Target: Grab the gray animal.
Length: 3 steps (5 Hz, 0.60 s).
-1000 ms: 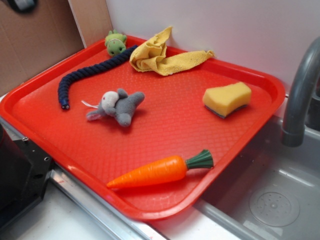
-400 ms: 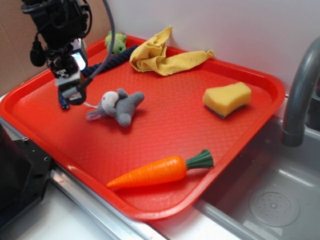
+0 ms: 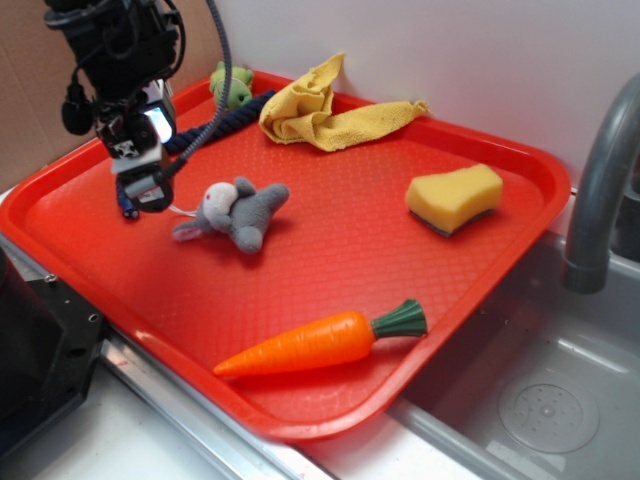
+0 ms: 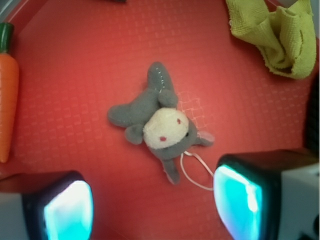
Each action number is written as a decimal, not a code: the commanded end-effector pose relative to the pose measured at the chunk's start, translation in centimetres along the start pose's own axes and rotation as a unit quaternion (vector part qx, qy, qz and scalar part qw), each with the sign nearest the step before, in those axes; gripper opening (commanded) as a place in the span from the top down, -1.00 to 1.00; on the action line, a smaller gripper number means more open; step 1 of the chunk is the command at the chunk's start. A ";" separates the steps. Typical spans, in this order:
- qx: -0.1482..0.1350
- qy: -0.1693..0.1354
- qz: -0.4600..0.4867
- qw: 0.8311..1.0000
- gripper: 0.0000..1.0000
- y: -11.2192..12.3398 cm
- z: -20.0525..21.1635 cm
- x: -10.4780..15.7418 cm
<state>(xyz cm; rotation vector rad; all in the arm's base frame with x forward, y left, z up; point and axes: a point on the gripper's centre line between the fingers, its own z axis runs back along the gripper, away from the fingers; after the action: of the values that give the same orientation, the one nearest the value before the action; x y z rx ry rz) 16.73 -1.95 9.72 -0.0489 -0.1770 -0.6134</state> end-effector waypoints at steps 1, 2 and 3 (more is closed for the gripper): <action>-0.033 0.015 -0.198 0.980 -1.00 -0.2 -7.4 3.8; -0.055 0.055 -0.202 0.976 1.00 0.3 -10.6 4.6; -0.050 0.043 -0.199 0.978 1.00 0.7 -9.1 4.6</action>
<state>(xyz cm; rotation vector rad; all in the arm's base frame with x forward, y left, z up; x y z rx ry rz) 22.24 -4.62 1.61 -0.0894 -0.0642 -1.0152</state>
